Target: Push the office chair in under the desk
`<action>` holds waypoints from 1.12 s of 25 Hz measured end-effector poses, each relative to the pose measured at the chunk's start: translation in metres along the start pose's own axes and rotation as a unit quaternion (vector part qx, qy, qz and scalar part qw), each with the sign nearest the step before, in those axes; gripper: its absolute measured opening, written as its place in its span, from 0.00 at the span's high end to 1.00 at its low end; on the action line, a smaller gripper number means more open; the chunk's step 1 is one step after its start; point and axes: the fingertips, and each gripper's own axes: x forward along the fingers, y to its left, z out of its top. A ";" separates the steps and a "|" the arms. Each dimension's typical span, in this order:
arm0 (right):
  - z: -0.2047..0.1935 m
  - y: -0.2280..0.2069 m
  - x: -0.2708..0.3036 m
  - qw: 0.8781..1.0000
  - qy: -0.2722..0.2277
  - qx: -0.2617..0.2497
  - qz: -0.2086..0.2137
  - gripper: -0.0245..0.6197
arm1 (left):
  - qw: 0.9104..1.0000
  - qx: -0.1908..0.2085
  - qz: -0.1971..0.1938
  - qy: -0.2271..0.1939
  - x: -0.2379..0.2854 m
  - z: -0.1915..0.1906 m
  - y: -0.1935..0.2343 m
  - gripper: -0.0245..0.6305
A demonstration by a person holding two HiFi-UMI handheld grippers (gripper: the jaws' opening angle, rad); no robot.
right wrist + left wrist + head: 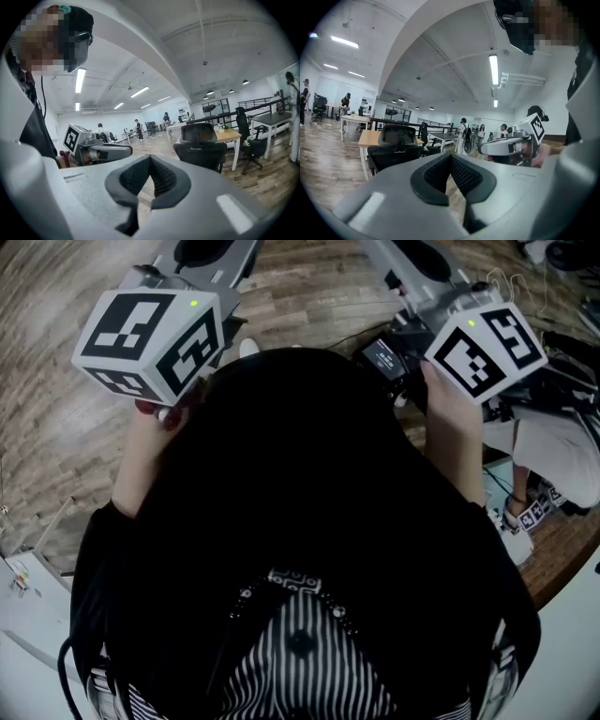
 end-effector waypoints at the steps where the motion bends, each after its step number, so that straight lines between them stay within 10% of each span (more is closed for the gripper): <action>1: 0.001 0.001 0.000 1.000 0.000 -0.001 -0.003 0.96 | 1.000 0.000 0.000 -0.001 -0.002 0.002 0.001 0.96; 28: -0.046 -0.053 -0.060 0.998 -0.003 0.065 0.024 0.96 | 0.999 -0.002 0.035 0.029 0.021 -0.038 -0.063 0.96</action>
